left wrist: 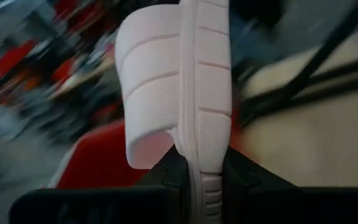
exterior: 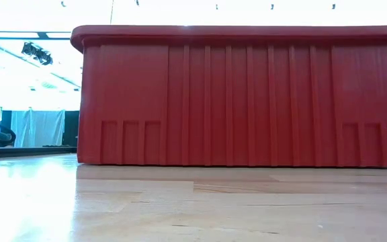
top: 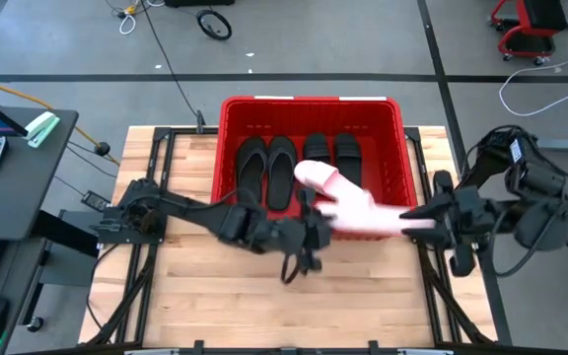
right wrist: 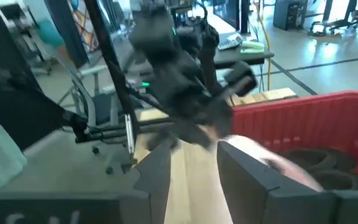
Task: Pick and place slides into bin
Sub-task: Put the pink slide into the red bin
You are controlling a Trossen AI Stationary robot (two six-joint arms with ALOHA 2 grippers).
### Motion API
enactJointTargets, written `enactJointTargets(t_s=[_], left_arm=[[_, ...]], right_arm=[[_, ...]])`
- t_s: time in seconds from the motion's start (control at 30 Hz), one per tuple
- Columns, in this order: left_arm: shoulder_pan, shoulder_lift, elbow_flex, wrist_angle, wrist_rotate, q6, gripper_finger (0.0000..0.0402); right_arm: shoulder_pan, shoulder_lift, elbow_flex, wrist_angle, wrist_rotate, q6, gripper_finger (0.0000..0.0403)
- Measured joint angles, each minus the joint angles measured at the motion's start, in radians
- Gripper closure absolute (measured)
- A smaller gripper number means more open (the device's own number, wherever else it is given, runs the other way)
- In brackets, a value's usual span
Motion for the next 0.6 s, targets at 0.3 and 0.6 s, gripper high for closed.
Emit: enactJointTargets(t_s=[0.3,0.6], left_arm=[[0.132,0.002,-0.002,-0.256,-0.235,-0.126,0.0348],[0.231,0.145,-0.005,-0.295,-0.225,-0.120,0.0348]], right_arm=[[-0.004,-0.034,0.000,0.043,0.004,-0.144,0.0266],[-0.017,-0.021,-0.001,0.025,0.021,-0.265,0.0268]])
